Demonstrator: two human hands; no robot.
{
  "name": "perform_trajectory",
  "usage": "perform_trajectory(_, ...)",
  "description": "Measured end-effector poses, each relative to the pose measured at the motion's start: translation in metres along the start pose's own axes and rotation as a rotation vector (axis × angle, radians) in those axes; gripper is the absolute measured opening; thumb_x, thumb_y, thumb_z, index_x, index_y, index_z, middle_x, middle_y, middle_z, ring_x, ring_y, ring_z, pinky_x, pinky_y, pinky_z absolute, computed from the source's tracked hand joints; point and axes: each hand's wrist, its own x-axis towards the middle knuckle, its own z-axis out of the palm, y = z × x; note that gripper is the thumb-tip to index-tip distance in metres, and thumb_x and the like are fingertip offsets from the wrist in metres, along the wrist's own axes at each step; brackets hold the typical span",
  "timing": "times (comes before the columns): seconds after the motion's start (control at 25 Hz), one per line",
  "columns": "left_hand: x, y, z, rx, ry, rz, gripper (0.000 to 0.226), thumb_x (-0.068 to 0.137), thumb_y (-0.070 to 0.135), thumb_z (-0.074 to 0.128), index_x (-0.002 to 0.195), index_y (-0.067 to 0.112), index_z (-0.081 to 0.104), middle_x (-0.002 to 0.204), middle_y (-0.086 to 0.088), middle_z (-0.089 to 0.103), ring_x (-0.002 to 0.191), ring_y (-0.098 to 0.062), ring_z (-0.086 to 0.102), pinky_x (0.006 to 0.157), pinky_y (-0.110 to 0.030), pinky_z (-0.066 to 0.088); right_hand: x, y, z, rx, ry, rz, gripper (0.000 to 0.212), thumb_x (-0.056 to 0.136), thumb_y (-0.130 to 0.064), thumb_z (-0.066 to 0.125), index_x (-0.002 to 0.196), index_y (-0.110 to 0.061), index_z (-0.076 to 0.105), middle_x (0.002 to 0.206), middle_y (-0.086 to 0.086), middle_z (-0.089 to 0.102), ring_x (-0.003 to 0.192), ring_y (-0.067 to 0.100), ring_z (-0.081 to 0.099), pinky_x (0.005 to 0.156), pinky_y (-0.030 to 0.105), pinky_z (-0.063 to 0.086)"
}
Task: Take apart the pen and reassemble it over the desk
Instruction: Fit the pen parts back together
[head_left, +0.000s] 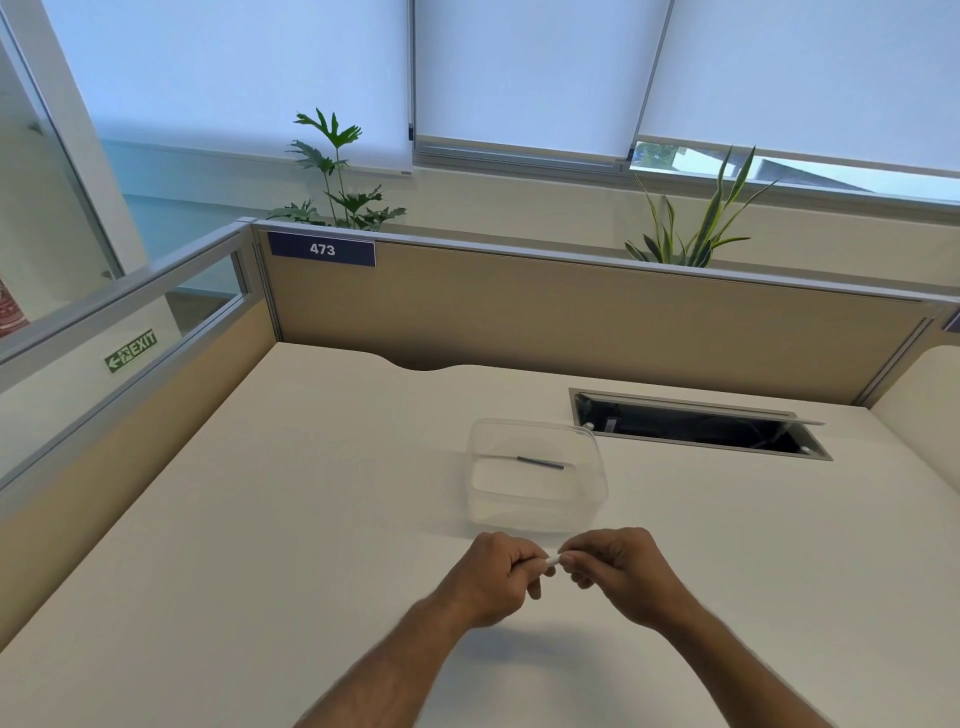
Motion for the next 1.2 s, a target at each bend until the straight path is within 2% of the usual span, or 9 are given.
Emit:
perform_trajectory(0.28,0.005,0.008,0.007,0.102,0.171,0.117,0.018,0.087,0.022,0.059,0.079,0.015,0.073,0.070,0.000,0.074,0.066,-0.013,0.064,0.064,-0.036,0.053,0.001,-0.001,0.003,0.138,0.094,0.105,0.018,0.089,-0.005,0.069,0.078,-0.014,0.080,0.061,0.007,0.073,0.052,0.020,0.070,0.053,0.027,0.058)
perform_trajectory(0.52,0.005,0.013,0.005,0.200,0.182,0.167,0.015,0.089,0.025,0.060,0.089,0.019,0.074,0.075,0.000,0.075,0.067,-0.015,0.064,0.064,-0.035,0.054,-0.003,-0.003,0.005,0.262,0.106,0.183,0.018,0.089,-0.013,0.070,0.074,-0.013,0.080,0.063,0.013,0.073,0.053,0.026,0.069,0.052,0.032,0.059)
perform_trajectory(0.68,0.006,0.017,-0.003,0.261,0.146,0.134,0.023,0.089,0.030,0.052,0.086,0.021,0.074,0.073,0.004,0.075,0.066,-0.013,0.065,0.064,-0.034,0.055,-0.006,0.002,0.002,0.111,0.078,0.117,0.022,0.091,-0.031,0.064,0.078,-0.019,0.077,0.067,0.006,0.074,0.057,0.021,0.071,0.055,0.031,0.060)
perform_trajectory(0.8,0.007,0.017,-0.007,0.248,0.095,0.101,0.026,0.091,0.031,0.050,0.085,0.021,0.073,0.072,0.003,0.075,0.065,-0.013,0.064,0.064,-0.034,0.056,-0.011,0.008,0.004,0.012,0.086,0.012,0.009,0.094,-0.021,0.064,0.088,-0.020,0.070,0.074,-0.001,0.074,0.060,0.018,0.071,0.057,0.033,0.060)
perform_trajectory(0.88,0.006,0.017,-0.007,0.204,0.037,0.084,0.027,0.092,0.029,0.048,0.083,0.020,0.072,0.069,0.001,0.074,0.058,-0.009,0.060,0.060,-0.028,0.053,-0.013,0.010,0.006,-0.067,0.088,-0.060,0.008,0.095,-0.019,0.062,0.087,-0.022,0.064,0.075,-0.007,0.072,0.060,0.015,0.069,0.056,0.033,0.059)
perform_trajectory(1.04,0.005,0.016,-0.008,0.137,-0.071,0.058,0.026,0.093,0.026,0.048,0.080,0.021,0.070,0.065,-0.003,0.073,0.050,-0.004,0.055,0.055,-0.023,0.048,-0.012,0.009,0.008,-0.139,0.129,-0.144,0.027,0.097,-0.028,0.054,0.071,-0.023,0.054,0.060,-0.004,0.060,0.053,0.013,0.060,0.052,0.038,0.052)
perform_trajectory(1.12,0.005,0.016,-0.007,0.173,-0.044,0.099,0.026,0.091,0.027,0.048,0.081,0.021,0.071,0.067,-0.002,0.073,0.054,-0.008,0.058,0.058,-0.026,0.052,-0.011,0.007,0.012,-0.134,0.173,-0.136,0.039,0.099,-0.032,0.051,0.061,-0.032,0.049,0.052,-0.009,0.053,0.047,0.012,0.054,0.049,0.038,0.048)
perform_trajectory(1.2,0.005,0.015,-0.006,0.246,0.037,0.169,0.025,0.091,0.029,0.050,0.084,0.021,0.073,0.072,0.001,0.075,0.061,-0.013,0.063,0.061,-0.032,0.056,-0.009,0.003,0.016,-0.028,0.180,-0.034,0.045,0.097,-0.035,0.051,0.052,-0.035,0.050,0.043,-0.009,0.052,0.039,0.009,0.050,0.046,0.034,0.046)
